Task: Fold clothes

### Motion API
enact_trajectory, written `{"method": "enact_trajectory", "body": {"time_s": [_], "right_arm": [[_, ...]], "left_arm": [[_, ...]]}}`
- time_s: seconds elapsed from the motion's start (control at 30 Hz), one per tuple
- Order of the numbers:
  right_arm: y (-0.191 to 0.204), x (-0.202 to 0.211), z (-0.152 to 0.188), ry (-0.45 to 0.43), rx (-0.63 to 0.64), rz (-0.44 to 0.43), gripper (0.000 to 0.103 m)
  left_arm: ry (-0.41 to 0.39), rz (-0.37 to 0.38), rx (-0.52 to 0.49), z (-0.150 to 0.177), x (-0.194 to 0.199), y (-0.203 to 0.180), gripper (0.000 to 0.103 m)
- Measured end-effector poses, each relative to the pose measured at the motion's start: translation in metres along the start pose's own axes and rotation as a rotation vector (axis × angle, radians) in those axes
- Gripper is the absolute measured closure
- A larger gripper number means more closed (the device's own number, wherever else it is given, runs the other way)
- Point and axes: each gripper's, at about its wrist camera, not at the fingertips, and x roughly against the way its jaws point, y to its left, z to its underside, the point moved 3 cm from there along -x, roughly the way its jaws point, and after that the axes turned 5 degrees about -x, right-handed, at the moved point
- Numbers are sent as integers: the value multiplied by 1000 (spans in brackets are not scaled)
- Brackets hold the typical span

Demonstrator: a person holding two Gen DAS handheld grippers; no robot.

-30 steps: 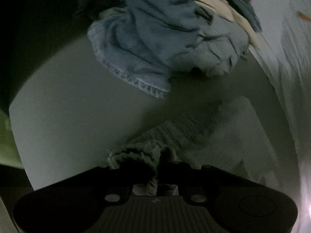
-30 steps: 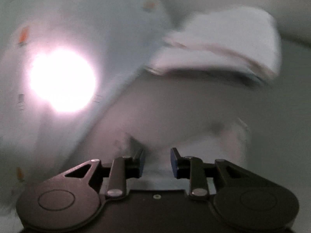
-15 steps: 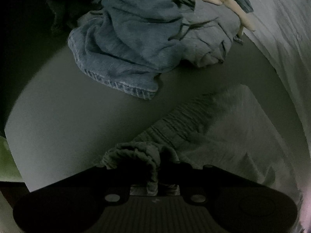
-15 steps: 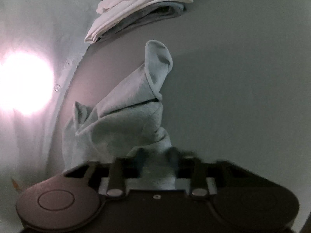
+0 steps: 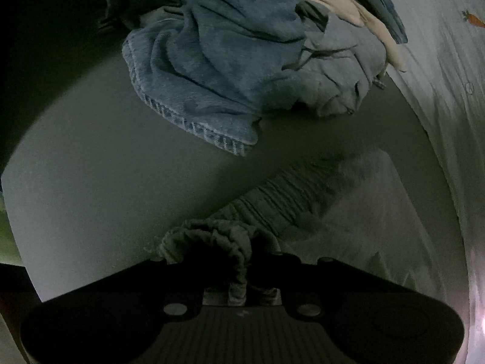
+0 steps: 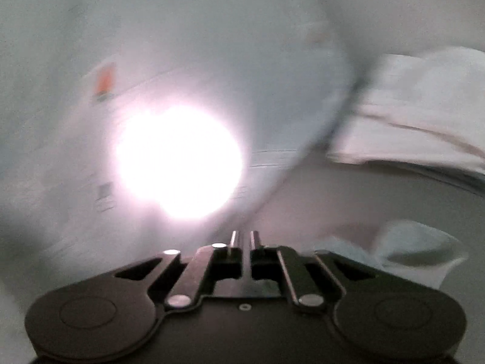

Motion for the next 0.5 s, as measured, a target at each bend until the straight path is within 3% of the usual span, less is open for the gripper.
{"method": "enact_trajectory", "body": {"time_s": [0.03, 0.07, 0.13, 0.3, 0.5], "right_arm": [[7, -3, 1, 1, 11, -29, 68], [8, -2, 5, -7, 13, -46, 65], [-6, 3, 16, -19, 11, -18, 65], [-80, 9, 54, 53, -48, 230, 68], [-134, 11, 79, 118, -151, 292, 67]], "left_arm": [[-2, -1, 3, 0, 0, 0, 87], [-5, -2, 6, 0, 0, 0, 87], [-11, -7, 0, 1, 1, -1, 87], [-8, -33, -60, -1, -1, -8, 87], [16, -80, -98, -5, -2, -17, 85]]}}
